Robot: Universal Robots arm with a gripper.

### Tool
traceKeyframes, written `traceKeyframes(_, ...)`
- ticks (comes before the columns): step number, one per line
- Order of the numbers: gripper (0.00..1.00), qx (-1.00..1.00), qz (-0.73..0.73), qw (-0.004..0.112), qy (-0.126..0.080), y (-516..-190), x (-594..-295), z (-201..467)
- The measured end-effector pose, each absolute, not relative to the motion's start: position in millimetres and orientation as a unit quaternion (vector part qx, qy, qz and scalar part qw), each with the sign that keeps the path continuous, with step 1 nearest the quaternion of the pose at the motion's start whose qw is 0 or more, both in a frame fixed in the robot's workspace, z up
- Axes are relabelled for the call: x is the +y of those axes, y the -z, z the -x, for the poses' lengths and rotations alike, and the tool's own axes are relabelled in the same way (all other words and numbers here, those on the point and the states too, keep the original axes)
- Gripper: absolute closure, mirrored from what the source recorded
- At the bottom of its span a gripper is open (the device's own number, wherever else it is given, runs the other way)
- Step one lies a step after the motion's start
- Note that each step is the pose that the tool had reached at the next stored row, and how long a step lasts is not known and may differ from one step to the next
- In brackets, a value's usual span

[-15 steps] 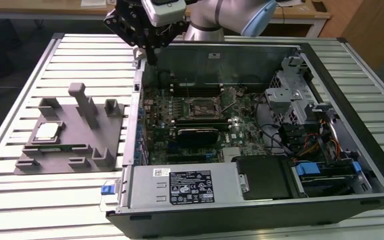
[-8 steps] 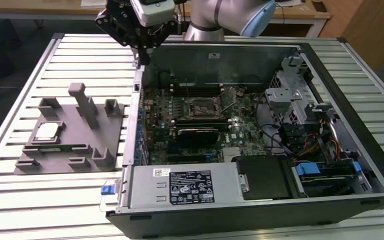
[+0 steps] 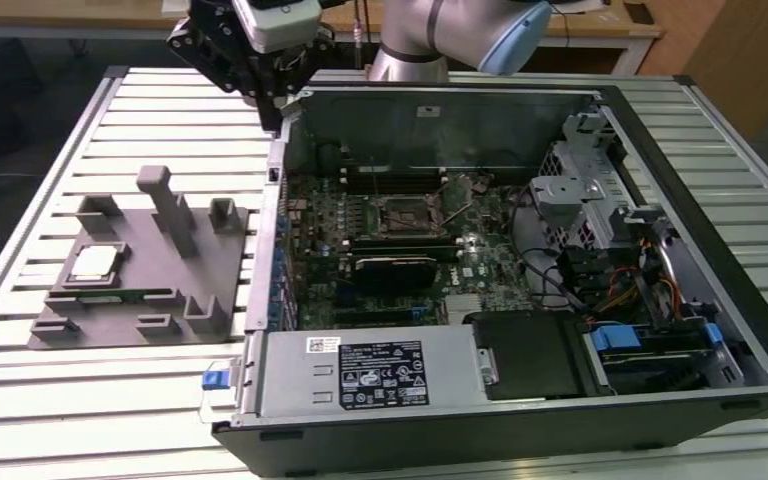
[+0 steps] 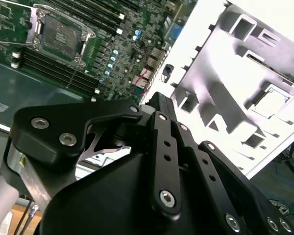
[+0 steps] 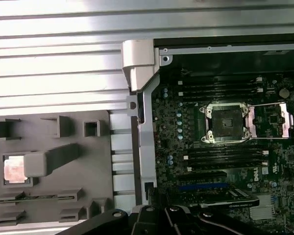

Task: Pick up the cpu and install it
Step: 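Reach for the cpu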

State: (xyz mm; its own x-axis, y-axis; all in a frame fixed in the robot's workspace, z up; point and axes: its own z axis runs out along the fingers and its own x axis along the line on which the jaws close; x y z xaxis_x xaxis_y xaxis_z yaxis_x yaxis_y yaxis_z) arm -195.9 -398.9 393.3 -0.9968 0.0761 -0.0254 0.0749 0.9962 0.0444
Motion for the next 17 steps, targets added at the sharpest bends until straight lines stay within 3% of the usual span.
traceKeyframes(17, 0.89, 0.999, -0.038, 0.014, -0.022, -393, -399, 234)
